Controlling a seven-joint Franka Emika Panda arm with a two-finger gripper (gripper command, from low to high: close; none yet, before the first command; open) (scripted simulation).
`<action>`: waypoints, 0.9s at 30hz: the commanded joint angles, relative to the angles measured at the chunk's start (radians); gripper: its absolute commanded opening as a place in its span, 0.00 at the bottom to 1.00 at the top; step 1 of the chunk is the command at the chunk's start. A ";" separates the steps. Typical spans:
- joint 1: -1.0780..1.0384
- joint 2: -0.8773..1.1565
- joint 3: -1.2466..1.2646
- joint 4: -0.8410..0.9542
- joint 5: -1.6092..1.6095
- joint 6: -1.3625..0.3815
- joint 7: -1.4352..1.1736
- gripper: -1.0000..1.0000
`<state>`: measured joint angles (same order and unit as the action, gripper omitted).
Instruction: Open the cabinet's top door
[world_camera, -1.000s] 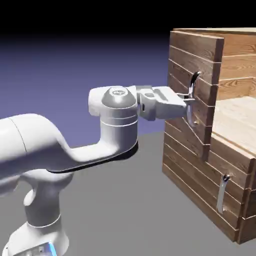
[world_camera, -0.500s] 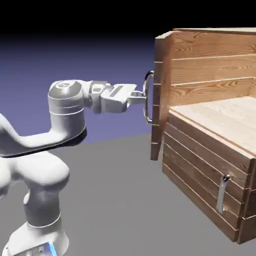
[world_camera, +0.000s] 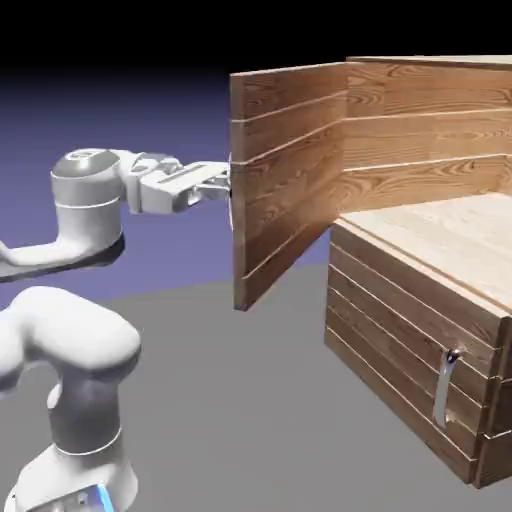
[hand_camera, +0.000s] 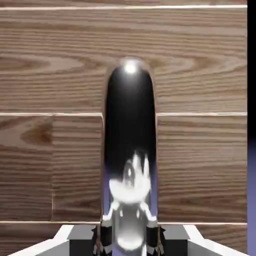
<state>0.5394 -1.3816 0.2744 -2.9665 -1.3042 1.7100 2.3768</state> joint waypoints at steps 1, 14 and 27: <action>-0.001 0.019 0.036 0.013 0.034 -0.026 0.008 0.00; -0.203 0.348 0.508 0.338 0.428 -0.381 0.130 0.00; -0.661 0.555 0.934 0.781 0.620 -0.700 0.190 0.00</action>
<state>-0.1218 -0.8267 1.2080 -2.1852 -0.6843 1.0114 2.5666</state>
